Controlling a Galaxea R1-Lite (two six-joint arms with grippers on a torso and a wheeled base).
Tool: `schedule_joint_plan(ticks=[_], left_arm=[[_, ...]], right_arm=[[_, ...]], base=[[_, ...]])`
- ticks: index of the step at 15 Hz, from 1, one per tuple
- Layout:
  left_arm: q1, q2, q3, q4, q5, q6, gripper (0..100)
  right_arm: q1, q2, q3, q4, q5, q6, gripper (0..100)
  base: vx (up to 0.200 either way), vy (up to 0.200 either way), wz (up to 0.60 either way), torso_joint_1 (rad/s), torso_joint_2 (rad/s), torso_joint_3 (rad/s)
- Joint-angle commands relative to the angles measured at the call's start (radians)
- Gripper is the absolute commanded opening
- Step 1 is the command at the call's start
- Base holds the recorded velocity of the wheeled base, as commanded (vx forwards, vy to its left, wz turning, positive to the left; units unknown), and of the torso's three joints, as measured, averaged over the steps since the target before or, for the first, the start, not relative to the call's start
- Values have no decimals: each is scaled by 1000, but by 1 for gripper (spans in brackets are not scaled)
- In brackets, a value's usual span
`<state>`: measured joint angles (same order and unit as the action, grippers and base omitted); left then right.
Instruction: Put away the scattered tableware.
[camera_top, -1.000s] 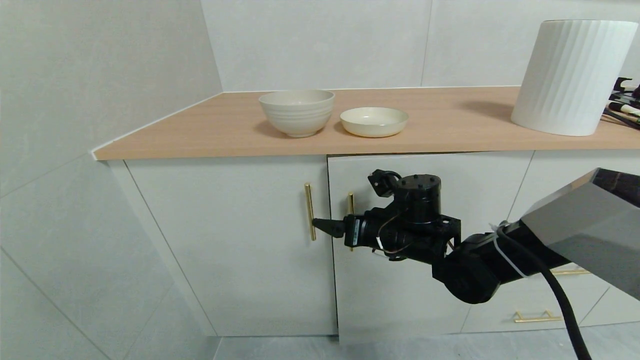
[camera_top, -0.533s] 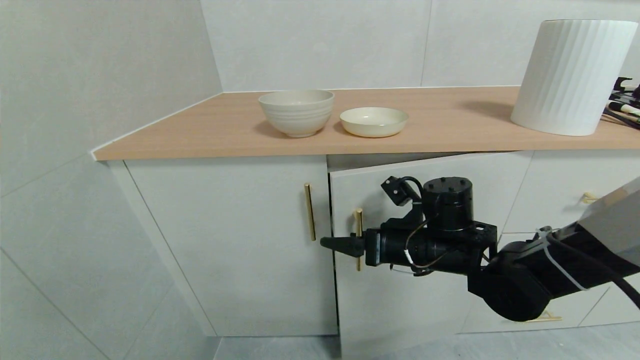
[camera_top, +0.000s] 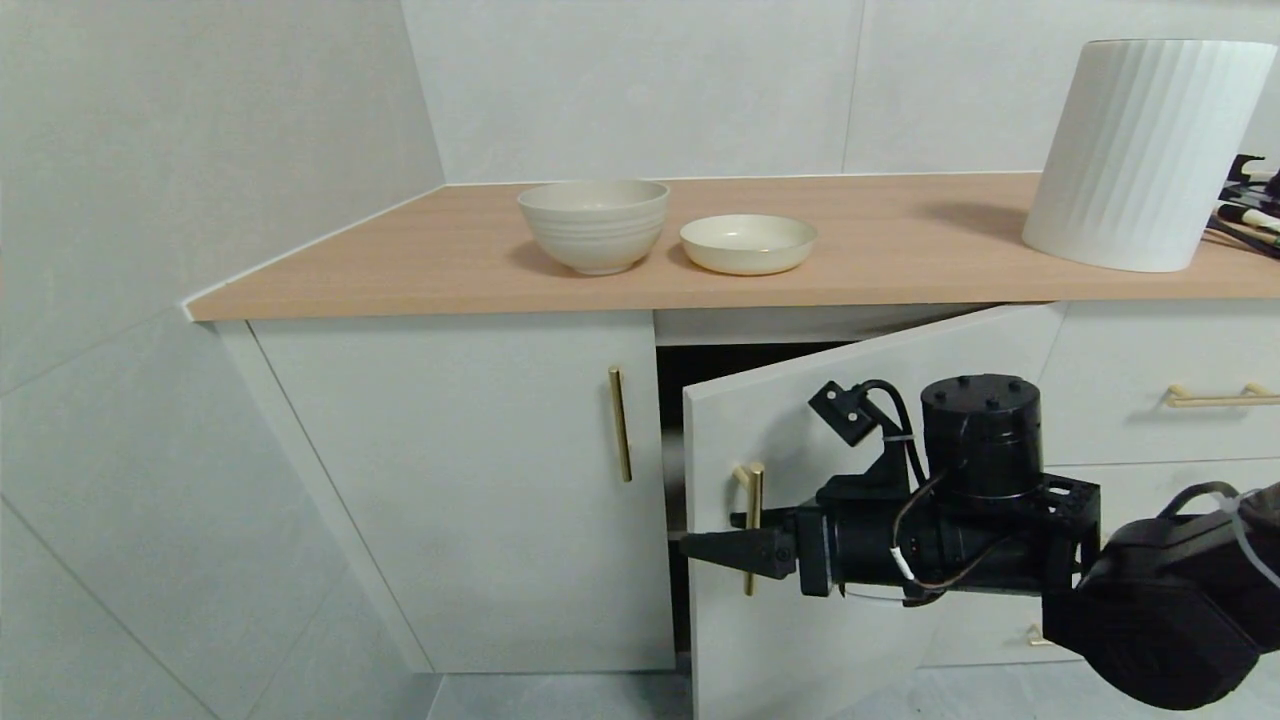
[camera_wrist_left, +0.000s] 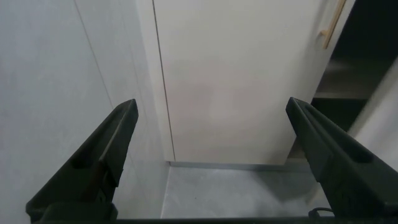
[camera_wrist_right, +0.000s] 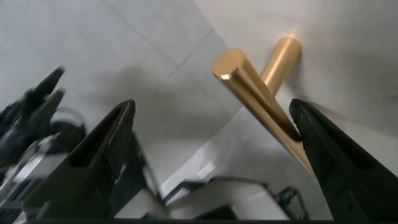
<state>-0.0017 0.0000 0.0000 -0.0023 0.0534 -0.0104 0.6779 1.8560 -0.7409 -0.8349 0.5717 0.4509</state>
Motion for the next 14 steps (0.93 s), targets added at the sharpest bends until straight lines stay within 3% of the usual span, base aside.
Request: schedule_joint_plan(ticks=[1, 10, 13, 14], left_arm=[[0, 2, 0, 1, 0, 0, 100], [0, 5, -11, -1, -9, 17, 100], [-8, 52, -193, 90, -118, -2, 100], [-21, 144, -262, 157, -191, 1, 100]], right_arm=[[2, -54, 28, -3, 13, -1, 100], [2, -52, 31, -3, 7, -21, 100], [2, -52, 31, -3, 7, -21, 100], [2, -50, 31, -3, 7, -21, 100]], base=[[0, 0, 0, 0, 0, 0], [0, 0, 0, 0, 0, 0], [0, 0, 0, 0, 0, 0], [0, 0, 0, 0, 0, 0]])
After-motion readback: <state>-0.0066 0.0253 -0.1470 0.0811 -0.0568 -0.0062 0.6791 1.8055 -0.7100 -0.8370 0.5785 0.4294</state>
